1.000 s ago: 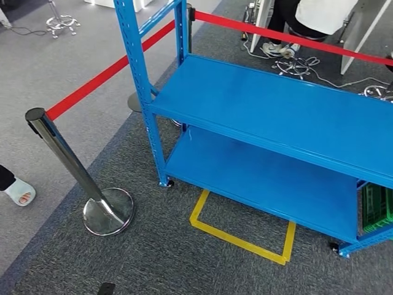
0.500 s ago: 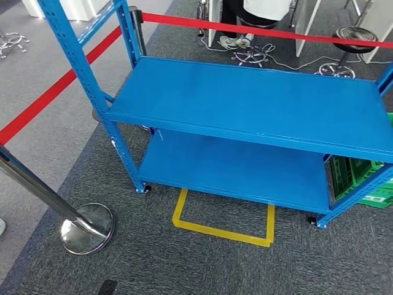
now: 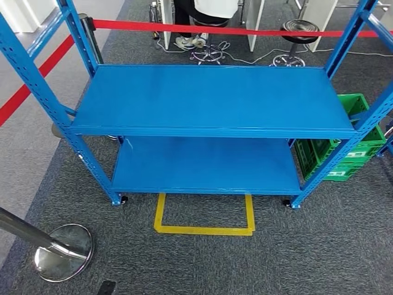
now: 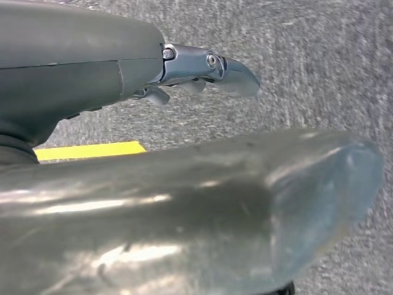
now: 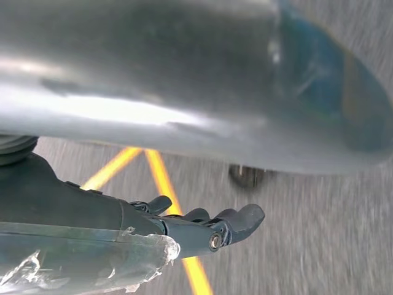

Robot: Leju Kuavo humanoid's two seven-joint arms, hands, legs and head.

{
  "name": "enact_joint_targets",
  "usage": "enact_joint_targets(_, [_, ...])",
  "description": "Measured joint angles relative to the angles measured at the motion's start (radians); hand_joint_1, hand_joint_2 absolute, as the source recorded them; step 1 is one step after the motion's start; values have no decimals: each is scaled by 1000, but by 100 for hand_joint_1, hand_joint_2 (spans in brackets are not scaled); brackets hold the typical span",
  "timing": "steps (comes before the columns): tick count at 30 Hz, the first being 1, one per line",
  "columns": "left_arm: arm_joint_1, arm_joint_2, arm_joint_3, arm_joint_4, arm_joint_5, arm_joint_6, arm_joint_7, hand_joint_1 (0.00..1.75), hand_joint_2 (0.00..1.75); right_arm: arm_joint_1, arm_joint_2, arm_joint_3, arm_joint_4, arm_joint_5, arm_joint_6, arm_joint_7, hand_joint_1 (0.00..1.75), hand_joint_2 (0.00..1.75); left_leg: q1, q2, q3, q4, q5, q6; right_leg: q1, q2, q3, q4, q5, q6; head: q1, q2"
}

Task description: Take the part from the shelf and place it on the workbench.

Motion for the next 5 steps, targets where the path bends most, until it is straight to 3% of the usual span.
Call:
enact_joint_targets(2, [2,-1,0,0,3,1,8,0,0,-5,3,-19,0,-26,28,-8,0,0,0,13,0,-4,4,13,3,-54,-34,75,-46,6,8,0])
enact_joint_targets(4, [5,-1,0,0,9,-1,15,0,87,-13,6,-34,0,-39,32,-7,0,0,-4,27,0,-3,3,18,4,-94,-95,213,-115,10,12,0])
enact_joint_targets(5, [6,-1,0,0,11,-2,17,0,116,-15,7,-37,0,-42,32,-6,0,0,-5,31,0,-3,3,18,3,-98,-112,252,-132,10,12,0])
